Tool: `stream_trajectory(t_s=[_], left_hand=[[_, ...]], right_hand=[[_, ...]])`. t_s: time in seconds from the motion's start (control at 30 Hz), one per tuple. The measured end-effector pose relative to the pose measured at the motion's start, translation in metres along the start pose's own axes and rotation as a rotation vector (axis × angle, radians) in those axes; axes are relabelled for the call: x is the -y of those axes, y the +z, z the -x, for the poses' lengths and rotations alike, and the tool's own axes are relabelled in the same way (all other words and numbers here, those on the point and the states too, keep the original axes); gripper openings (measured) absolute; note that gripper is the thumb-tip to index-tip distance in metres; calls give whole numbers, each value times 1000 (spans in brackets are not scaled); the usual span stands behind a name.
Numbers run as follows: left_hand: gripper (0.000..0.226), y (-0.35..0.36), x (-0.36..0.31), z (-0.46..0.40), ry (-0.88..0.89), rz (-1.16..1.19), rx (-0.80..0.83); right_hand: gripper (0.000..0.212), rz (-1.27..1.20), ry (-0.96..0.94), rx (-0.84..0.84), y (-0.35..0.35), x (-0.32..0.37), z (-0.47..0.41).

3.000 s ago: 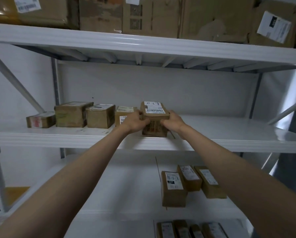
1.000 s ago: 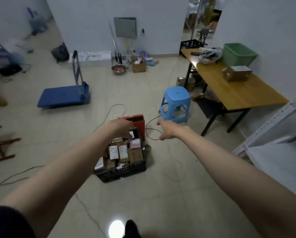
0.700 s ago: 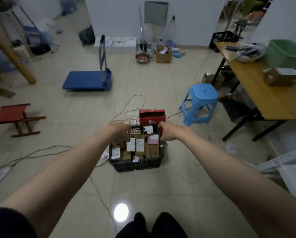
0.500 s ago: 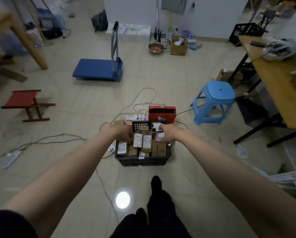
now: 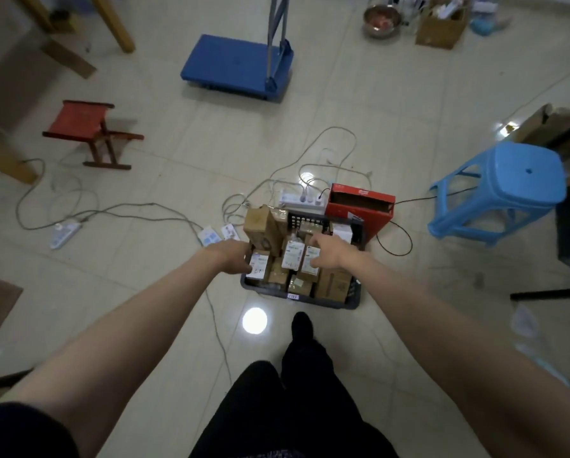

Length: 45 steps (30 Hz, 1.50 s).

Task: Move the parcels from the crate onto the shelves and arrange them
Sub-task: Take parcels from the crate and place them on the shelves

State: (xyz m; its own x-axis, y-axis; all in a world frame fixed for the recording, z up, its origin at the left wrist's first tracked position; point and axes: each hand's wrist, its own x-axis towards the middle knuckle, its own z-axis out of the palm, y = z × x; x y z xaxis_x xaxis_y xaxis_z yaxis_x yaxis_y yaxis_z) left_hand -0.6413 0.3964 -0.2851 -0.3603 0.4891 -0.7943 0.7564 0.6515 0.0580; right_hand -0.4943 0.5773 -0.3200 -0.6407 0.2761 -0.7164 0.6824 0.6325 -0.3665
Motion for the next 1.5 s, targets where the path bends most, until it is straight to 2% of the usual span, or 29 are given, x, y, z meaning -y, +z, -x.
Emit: stream_trajectory(t_s=[0.23, 0.3, 0.57, 0.77, 0.93, 1.0, 1.13, 1.4, 1.5], left_hand=[[46, 7, 24, -65, -83, 164, 62], [53, 7, 32, -83, -92, 215, 51], [67, 18, 89, -219, -167, 377, 1], [61, 56, 118, -330, -166, 461, 2], [84, 83, 135, -396, -215, 790, 59], [87, 89, 140, -412, -224, 939, 72], [74, 93, 140, -432, -169, 1152, 120], [77, 78, 129, -391, -91, 1177, 77], [71, 65, 123, -361, -57, 1182, 38]], right_hand=[[51, -115, 1, 115, 11, 5, -79], [54, -175, 3, 121, 14, 8, -97], [52, -505, 137, 92, 49, 13, -218], [51, -636, 243, 51, 91, 22, -315], [67, -699, 311, 72, 125, 27, -378], [73, -710, 321, 69, 131, 30, -395], [71, -805, 349, 65, 135, 39, -411], [66, -884, 422, -65, 127, 49, -382], [60, -986, 432, -109, 112, 52, -352]])
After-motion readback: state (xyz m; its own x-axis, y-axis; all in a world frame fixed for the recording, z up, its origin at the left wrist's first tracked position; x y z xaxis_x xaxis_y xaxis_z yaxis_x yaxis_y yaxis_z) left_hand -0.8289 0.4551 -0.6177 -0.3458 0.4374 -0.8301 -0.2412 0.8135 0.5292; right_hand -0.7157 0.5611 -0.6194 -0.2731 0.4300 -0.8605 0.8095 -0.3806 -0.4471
